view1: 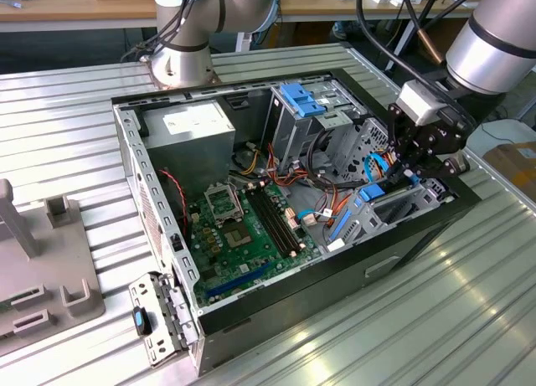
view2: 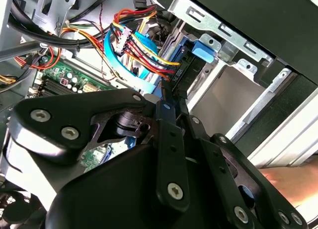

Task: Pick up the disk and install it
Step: 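Insert the second disk wire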

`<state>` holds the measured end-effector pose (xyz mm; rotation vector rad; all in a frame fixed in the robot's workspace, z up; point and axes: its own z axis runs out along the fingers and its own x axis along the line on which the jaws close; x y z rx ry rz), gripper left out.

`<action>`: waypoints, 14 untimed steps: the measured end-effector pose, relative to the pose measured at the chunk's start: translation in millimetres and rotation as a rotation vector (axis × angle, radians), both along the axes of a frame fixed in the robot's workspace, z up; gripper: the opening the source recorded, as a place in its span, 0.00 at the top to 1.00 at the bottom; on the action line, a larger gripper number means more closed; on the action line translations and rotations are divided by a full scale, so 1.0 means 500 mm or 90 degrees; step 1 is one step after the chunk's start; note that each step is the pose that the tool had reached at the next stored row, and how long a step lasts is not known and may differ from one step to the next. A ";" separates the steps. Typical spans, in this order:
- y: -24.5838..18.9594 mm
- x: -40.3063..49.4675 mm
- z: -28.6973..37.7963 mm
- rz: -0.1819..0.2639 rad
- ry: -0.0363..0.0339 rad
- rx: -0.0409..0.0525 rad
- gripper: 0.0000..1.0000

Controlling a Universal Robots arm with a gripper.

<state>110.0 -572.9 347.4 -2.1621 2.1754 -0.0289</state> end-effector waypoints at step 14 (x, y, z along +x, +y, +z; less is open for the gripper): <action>0.0014 0.000 -0.003 0.000 -0.0001 0.0004 0.84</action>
